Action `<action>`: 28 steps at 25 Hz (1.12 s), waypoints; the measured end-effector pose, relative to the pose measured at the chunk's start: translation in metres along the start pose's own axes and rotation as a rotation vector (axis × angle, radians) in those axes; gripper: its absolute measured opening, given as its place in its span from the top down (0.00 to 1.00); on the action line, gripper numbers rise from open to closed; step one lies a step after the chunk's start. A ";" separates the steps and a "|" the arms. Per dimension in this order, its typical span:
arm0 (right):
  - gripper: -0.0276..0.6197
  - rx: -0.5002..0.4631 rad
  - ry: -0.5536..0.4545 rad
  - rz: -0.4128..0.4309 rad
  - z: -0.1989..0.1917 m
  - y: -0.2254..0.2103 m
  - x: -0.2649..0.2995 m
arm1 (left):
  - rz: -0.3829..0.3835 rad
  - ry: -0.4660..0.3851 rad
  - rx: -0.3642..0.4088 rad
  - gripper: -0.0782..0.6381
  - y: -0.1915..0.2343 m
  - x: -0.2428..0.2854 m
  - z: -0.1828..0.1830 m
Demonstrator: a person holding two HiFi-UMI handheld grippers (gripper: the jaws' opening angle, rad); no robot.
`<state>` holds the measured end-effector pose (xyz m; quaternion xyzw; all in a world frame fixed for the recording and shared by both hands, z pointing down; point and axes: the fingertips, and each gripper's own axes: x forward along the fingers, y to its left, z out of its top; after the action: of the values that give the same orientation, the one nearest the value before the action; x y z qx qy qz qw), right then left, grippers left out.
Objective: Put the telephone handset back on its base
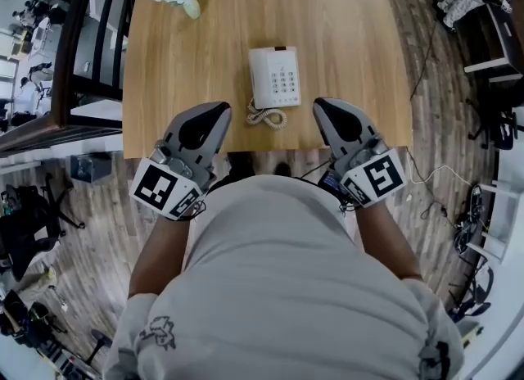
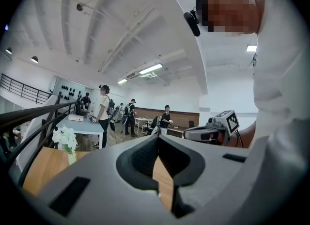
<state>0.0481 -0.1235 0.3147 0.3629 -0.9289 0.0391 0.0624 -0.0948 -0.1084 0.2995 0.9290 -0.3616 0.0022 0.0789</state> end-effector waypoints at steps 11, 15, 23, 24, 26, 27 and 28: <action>0.95 0.045 0.010 0.103 -0.031 0.005 -0.074 | 0.106 0.039 -0.036 0.88 -0.088 -0.006 -0.035; 0.95 0.044 0.002 0.115 -0.031 0.013 -0.084 | 0.134 0.049 -0.014 0.88 -0.099 -0.017 -0.037; 0.95 0.025 -0.026 0.094 -0.022 0.044 -0.097 | 0.133 0.012 0.023 0.88 -0.108 -0.045 -0.025; 0.95 0.022 -0.027 0.089 -0.021 0.050 -0.100 | 0.125 0.010 0.028 0.88 -0.111 -0.050 -0.023; 0.95 0.017 -0.032 0.080 -0.018 0.063 -0.105 | 0.113 0.008 0.034 0.88 -0.115 -0.061 -0.021; 0.95 0.018 -0.035 0.074 -0.016 0.070 -0.107 | 0.107 0.007 0.036 0.88 -0.116 -0.067 -0.020; 0.95 0.020 -0.038 0.069 -0.014 0.076 -0.108 | 0.102 0.005 0.036 0.88 -0.117 -0.073 -0.019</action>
<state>0.0765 0.0068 0.3110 0.3320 -0.9414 0.0438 0.0395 -0.0689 0.0288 0.2968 0.9105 -0.4083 0.0148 0.0630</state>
